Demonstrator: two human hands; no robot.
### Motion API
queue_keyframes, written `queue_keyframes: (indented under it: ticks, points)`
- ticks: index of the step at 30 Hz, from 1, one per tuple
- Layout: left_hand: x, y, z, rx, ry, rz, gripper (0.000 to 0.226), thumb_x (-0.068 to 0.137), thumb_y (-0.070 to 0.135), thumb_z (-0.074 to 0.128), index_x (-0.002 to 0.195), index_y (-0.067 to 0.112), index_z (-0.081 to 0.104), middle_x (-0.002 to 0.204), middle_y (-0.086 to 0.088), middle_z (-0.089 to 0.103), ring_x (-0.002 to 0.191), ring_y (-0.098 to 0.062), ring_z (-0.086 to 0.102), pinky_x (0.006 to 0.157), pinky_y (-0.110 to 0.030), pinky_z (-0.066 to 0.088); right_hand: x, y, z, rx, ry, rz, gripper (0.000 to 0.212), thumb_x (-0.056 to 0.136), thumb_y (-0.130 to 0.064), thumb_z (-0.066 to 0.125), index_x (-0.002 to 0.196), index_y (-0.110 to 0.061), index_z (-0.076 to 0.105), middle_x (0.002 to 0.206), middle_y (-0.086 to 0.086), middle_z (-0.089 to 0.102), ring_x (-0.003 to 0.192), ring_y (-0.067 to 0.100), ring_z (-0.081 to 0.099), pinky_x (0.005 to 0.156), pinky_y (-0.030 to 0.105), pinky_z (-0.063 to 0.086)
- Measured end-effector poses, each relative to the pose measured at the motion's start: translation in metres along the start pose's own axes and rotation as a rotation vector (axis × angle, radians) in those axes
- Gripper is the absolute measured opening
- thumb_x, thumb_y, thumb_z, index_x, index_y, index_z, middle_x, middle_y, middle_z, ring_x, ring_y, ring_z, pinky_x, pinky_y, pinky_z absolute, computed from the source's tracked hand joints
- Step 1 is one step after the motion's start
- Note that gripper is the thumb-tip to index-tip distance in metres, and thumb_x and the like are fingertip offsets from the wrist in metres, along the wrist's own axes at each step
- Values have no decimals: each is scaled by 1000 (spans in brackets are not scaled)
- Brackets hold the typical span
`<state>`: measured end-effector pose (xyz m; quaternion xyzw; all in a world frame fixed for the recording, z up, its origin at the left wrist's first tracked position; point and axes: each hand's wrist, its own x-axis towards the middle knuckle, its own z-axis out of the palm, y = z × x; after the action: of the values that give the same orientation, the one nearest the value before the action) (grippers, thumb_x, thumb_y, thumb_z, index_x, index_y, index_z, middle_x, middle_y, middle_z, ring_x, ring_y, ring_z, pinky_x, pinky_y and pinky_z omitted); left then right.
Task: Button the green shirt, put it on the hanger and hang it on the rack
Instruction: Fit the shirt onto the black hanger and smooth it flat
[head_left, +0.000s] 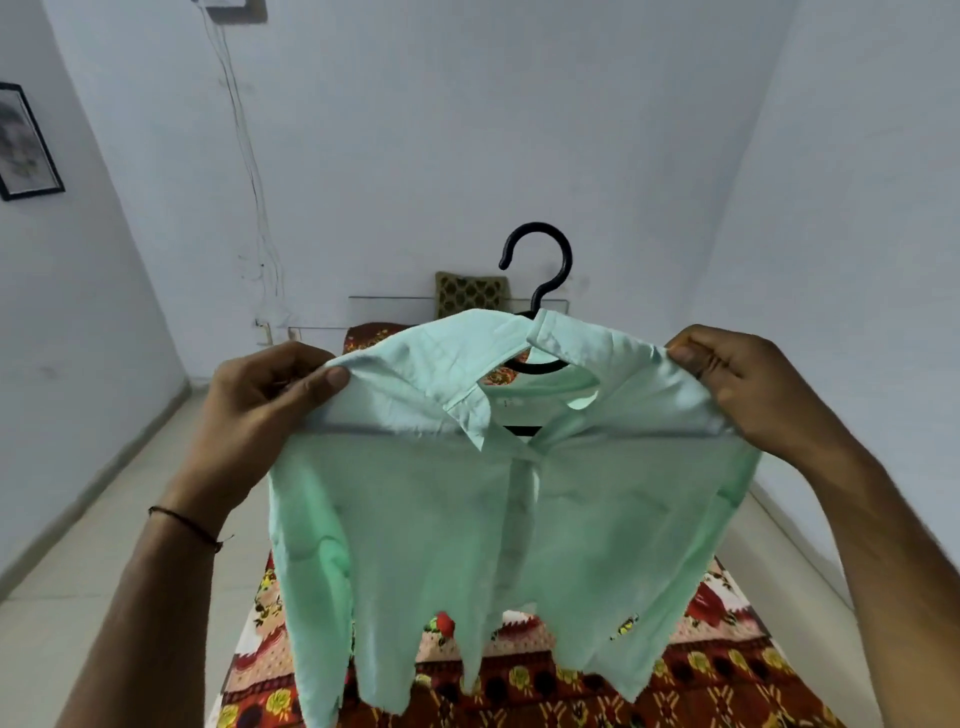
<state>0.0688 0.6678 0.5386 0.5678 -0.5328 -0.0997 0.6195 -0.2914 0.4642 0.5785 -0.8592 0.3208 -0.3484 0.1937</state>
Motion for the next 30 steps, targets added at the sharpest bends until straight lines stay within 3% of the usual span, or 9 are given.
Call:
queue_keyframes:
  ticks: [6,8,10,13,16,18,20,23,30]
  points:
    - [22,-35,0,5,-19,-135,11,84,21,76,85,10,74,73,-4,67,68,-14,57,58,-21,46,32,23,32,-4,-132,108,32,102,-27,53,81,-5,62,79,21,63,69,24,55,67,34,40]
    - [30,-56,6,21,-51,-194,9,88,13,70,87,5,73,76,-8,66,67,-15,56,53,-19,45,44,36,49,17,-181,152,30,101,-25,53,76,-15,64,70,1,67,68,7,57,66,28,41]
    - [39,-84,11,44,-85,-261,9,90,11,68,87,5,72,74,-7,64,66,-13,54,51,-18,43,57,48,70,56,-239,202,31,101,-22,53,71,-28,62,63,-22,65,61,-9,57,60,12,41]
    - [54,-138,15,114,-142,-326,10,90,20,71,85,11,72,72,-7,65,66,-14,53,58,-25,43,82,80,108,69,-318,242,29,101,-22,54,73,-23,63,69,-13,64,68,2,58,67,20,42]
    - [82,-211,32,182,-191,-414,28,84,37,70,89,10,71,84,-19,69,70,-15,57,67,-33,45,124,139,162,59,-384,287,28,102,-22,53,76,-14,62,76,-1,60,75,15,55,73,35,41]
    - [91,-235,40,237,-184,-438,32,81,41,68,89,10,71,86,-19,70,70,-15,56,68,-33,46,135,157,184,39,-383,309,27,103,-24,53,80,-11,61,80,3,61,78,19,55,72,33,41]
    - [112,-287,56,283,-186,-481,25,83,38,71,89,13,72,82,-13,70,70,-15,57,69,-35,48,161,197,220,39,-387,346,29,103,-25,51,84,-6,60,81,7,60,76,17,52,66,28,37]
    - [142,-372,86,358,-184,-529,14,87,28,73,86,14,72,75,-2,67,68,-15,54,65,-28,43,198,266,284,40,-420,381,33,103,-27,50,84,0,55,78,18,57,73,18,48,64,33,31]
    - [177,-585,164,501,-141,-697,16,86,27,74,94,13,76,82,-1,69,80,-22,61,69,-28,38,260,439,441,44,-486,408,28,105,-25,47,79,-14,54,72,-1,48,69,10,42,63,33,29]
